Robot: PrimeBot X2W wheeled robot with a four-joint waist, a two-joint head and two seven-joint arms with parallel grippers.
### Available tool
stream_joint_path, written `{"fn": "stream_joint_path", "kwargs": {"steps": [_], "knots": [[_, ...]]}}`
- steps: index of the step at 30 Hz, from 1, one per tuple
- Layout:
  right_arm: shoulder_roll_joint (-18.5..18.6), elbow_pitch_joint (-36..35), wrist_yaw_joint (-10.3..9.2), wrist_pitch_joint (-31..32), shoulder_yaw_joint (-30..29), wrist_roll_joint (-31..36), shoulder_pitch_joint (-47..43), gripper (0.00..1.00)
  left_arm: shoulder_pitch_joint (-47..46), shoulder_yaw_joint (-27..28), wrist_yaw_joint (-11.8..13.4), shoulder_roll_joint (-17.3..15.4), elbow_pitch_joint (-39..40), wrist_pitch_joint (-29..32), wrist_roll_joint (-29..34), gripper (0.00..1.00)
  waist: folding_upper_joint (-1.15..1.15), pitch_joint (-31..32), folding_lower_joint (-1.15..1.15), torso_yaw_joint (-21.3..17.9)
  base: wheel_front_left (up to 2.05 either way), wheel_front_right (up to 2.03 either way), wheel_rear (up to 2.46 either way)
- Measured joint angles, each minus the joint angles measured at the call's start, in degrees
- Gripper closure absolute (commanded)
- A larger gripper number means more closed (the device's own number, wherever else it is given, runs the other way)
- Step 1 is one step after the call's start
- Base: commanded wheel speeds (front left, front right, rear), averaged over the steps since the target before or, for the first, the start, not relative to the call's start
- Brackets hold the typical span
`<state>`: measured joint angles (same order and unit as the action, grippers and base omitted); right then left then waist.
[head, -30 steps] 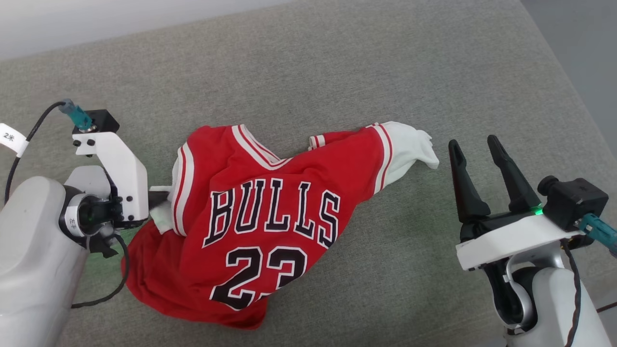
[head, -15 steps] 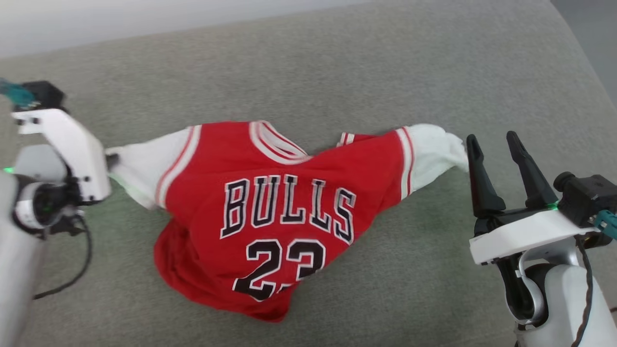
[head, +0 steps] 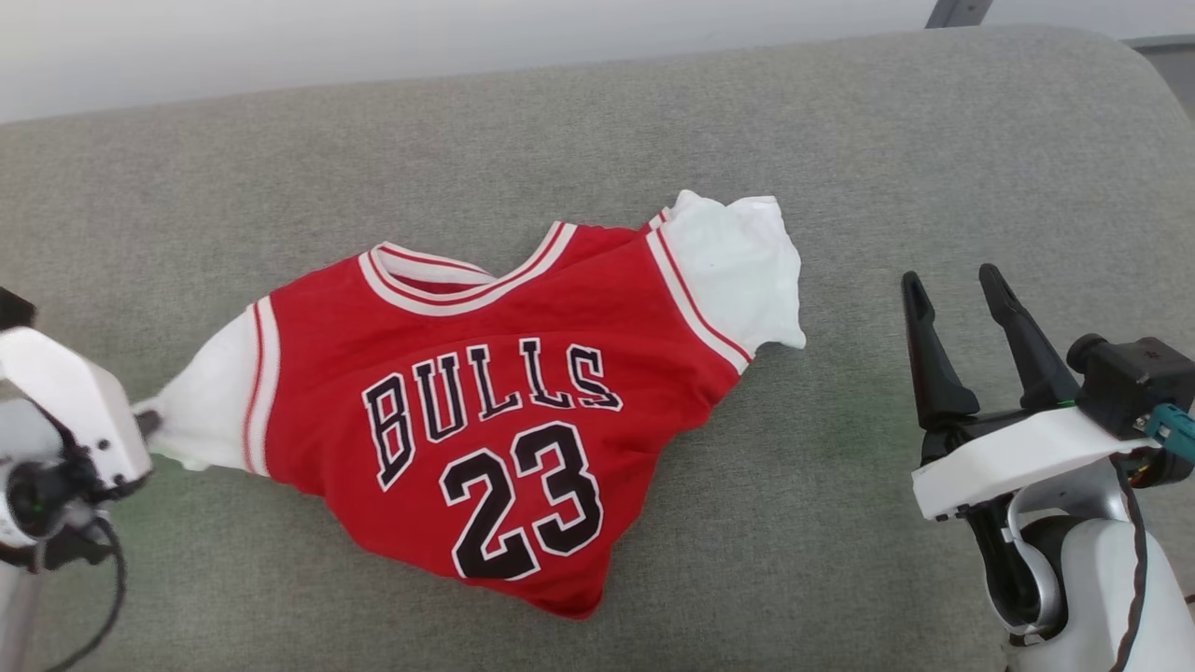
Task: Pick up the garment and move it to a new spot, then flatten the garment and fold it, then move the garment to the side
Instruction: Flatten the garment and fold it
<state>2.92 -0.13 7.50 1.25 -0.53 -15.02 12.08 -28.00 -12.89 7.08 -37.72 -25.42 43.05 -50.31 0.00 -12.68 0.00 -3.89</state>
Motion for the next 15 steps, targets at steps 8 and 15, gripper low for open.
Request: {"fn": "stream_joint_path", "kwargs": {"steps": [8,15], "knots": [[-0.01,-1.31,0.00,1.56,0.04,0.38,-0.24,0.00,-0.88,-1.32,-1.66,0.85,-2.26,1.01,-0.46,0.00,0.00,-0.12,0.00,0.64,0.00,0.00,0.00],[0.00,-2.57,0.01,2.74,0.08,0.43,-0.30,0.00,-5.84,-3.21,-2.04,0.21,-4.04,5.00,0.19,0.00,0.00,-1.01,0.00,0.67,0.00,0.00,0.00]]}}
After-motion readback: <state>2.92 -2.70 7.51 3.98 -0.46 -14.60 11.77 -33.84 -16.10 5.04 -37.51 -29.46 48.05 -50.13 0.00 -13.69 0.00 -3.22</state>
